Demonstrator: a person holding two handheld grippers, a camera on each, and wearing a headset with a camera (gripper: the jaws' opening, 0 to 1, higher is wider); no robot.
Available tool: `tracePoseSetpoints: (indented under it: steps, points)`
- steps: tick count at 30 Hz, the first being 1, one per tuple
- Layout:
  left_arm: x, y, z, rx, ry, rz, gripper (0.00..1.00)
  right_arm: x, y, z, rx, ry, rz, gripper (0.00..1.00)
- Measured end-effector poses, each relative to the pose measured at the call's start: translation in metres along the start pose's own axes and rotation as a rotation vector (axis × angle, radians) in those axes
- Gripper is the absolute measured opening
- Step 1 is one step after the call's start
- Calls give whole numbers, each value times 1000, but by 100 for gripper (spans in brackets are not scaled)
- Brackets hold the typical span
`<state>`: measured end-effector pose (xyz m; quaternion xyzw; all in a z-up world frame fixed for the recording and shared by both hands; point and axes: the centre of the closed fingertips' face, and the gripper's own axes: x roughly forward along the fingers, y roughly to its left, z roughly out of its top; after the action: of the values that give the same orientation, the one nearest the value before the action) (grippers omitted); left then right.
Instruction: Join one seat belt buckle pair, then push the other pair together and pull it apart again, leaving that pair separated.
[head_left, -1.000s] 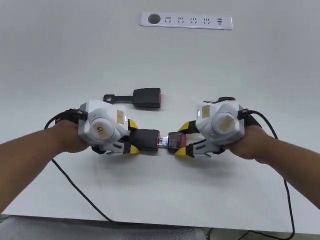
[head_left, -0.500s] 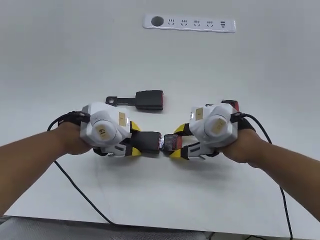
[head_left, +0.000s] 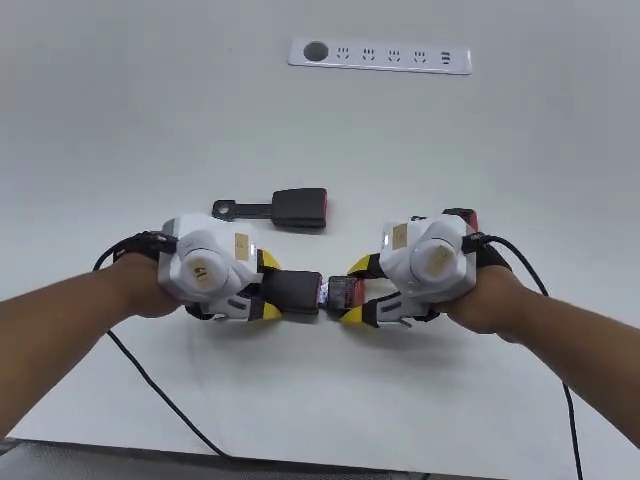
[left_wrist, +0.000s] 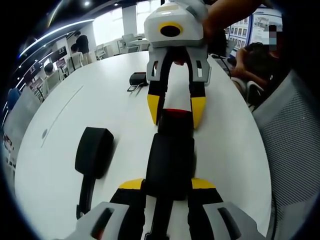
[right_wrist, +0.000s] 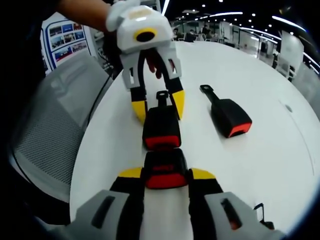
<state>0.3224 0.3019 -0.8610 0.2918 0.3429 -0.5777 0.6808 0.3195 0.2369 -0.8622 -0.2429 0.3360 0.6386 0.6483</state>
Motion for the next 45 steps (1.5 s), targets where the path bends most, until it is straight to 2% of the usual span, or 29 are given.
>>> tracePoseSetpoints:
  steps: [5,11,15,25,45]
  points:
    - [-1,0,0,6,-2,2,33,-2,1,0,-9,-17,0,33]
    - [-3,-1,-1,45,-19,-5,32,-4,1,2,-25,-59,1,33]
    - [-3,-1,-2,33,-43,0,32,-5,0,2,-8,-114,-6,33]
    - [-3,-1,-1,39,-62,-8,31,-7,0,3,-2,-162,-28,32]
    - [-5,-2,2,60,-73,-20,30,-9,1,2,-4,-183,-34,32]
